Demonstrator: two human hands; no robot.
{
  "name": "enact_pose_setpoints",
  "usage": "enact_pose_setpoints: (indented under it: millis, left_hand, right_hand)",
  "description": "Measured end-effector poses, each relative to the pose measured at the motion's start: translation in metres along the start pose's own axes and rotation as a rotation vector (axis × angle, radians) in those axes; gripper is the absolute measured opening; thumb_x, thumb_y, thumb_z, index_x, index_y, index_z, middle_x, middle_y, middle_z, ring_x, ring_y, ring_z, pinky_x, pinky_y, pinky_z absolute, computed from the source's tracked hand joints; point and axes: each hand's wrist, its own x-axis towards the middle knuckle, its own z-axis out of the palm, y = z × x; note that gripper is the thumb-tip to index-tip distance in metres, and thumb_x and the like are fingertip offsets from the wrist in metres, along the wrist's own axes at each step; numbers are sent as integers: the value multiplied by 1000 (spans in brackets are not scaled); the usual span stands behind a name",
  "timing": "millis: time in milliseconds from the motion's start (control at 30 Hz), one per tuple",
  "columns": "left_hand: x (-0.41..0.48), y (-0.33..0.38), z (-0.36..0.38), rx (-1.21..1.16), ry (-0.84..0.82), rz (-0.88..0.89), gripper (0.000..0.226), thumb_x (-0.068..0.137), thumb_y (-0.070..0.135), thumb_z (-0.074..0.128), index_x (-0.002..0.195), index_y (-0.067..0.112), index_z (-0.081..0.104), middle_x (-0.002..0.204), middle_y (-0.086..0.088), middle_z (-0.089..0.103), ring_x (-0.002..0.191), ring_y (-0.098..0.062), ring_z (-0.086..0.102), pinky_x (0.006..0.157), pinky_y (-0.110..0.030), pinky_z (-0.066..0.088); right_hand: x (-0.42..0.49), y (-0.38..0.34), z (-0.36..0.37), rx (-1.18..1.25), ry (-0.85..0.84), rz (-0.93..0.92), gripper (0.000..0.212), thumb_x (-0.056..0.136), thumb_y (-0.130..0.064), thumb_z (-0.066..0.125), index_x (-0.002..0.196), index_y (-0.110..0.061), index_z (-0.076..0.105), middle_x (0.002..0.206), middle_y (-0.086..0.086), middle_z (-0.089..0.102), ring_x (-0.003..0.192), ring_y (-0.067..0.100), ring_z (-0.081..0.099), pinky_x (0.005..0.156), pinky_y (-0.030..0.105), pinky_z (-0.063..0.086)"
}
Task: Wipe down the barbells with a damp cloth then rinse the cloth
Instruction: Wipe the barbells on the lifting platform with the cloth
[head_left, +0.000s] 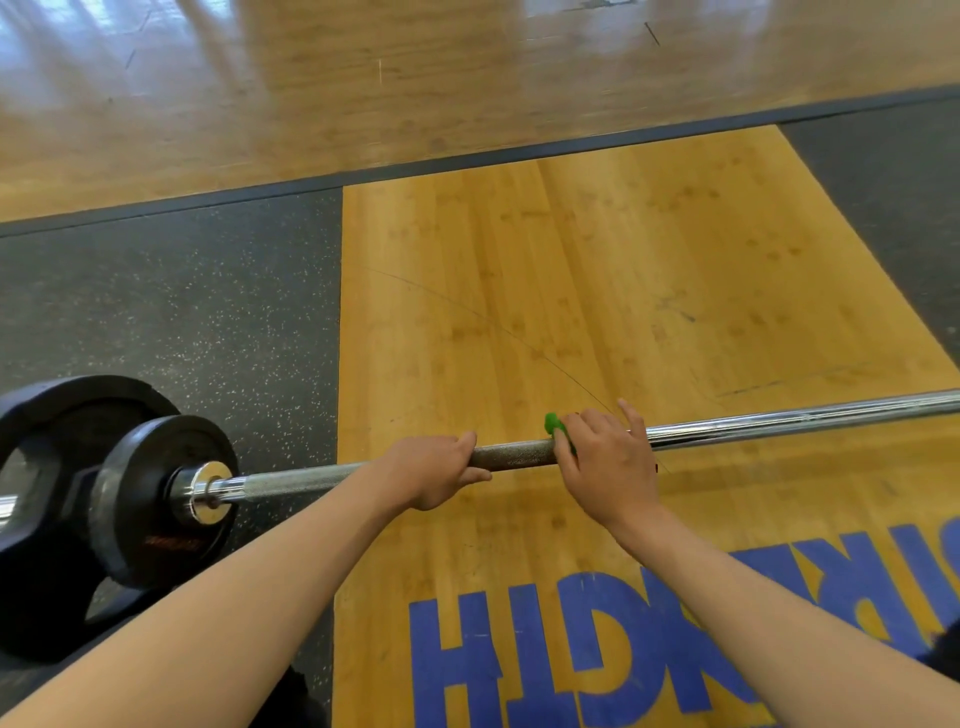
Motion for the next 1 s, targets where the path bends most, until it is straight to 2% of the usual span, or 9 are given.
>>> enact_pose_setpoints:
  millis: [100, 167, 300, 433, 500, 600, 800, 867, 1000]
  left_hand:
    - [1, 0, -2, -19, -11, -3, 41, 104, 56, 36, 111, 16, 41, 97, -2, 59, 87, -24, 59, 75, -40, 52]
    - [1, 0, -2, -36, -7, 7, 41, 104, 53, 38, 114, 14, 43, 101, -5, 61, 87, -24, 59, 76, -40, 52]
    - [1, 2, -4, -57, -1, 19, 34, 104, 48, 44, 111, 14, 43, 107, -7, 62, 86, -22, 55, 77, -38, 50]
    - [0, 3, -3, -64, -19, 24, 35, 104, 49, 44, 111, 14, 41, 101, -5, 59, 86, -23, 55, 74, -37, 48]
    - [0, 2, -2, -67, -22, 36, 32, 104, 49, 43, 109, 17, 40, 98, -3, 59, 86, -23, 57, 74, -39, 49]
    - [1, 5, -4, -79, 17, 100, 31, 105, 47, 43, 116, 18, 44, 104, -2, 58, 89, -21, 57, 78, -39, 50]
    - [6, 20, -2, -125, 71, 117, 30, 106, 43, 42, 117, 15, 45, 106, -4, 56, 90, -23, 56, 81, -43, 50]
    - [8, 20, -2, -173, 56, 122, 30, 106, 42, 41, 116, 14, 45, 108, -5, 57, 92, -24, 56, 84, -43, 49]
    - [9, 20, -1, -152, 46, 130, 35, 106, 45, 39, 123, 14, 43, 112, -7, 57, 98, -25, 58, 88, -45, 49]
  right_hand:
    - [22, -32, 2, -10, -87, 202, 40, 89, -26, 37, 60, -14, 61, 58, 7, 60, 53, 28, 55, 71, 39, 47]
    - [23, -59, 10, -21, -125, 163, 29, 88, -21, 51, 63, -13, 62, 61, 8, 63, 55, 30, 59, 62, 36, 42]
    - [-5, -74, 22, 47, 12, -46, 13, 98, -20, 60, 106, -13, 68, 97, 6, 67, 84, 28, 61, 87, 42, 46]
    - [-28, -19, 21, -41, 13, -334, 50, 98, -12, 51, 148, -15, 48, 143, 11, 52, 130, 30, 50, 117, 52, 32]
    - [-27, 8, 12, -56, 29, -320, 45, 99, -15, 51, 144, -13, 53, 138, 11, 57, 130, 28, 53, 120, 53, 28]
    - [-7, 13, -1, -82, 3, -88, 30, 102, -29, 45, 107, -14, 70, 95, 3, 69, 91, 22, 65, 117, 52, 32]
    - [33, -56, -12, -175, -426, 41, 35, 98, -23, 43, 64, -23, 52, 68, 2, 66, 65, 26, 62, 87, 43, 43]
    - [24, -63, -7, -86, -309, 42, 34, 96, -24, 43, 66, -19, 59, 66, 4, 64, 61, 27, 60, 79, 42, 44]
    - [-14, -25, 11, -35, -65, -207, 28, 103, -29, 46, 119, -14, 64, 109, 4, 67, 97, 25, 61, 107, 48, 42]
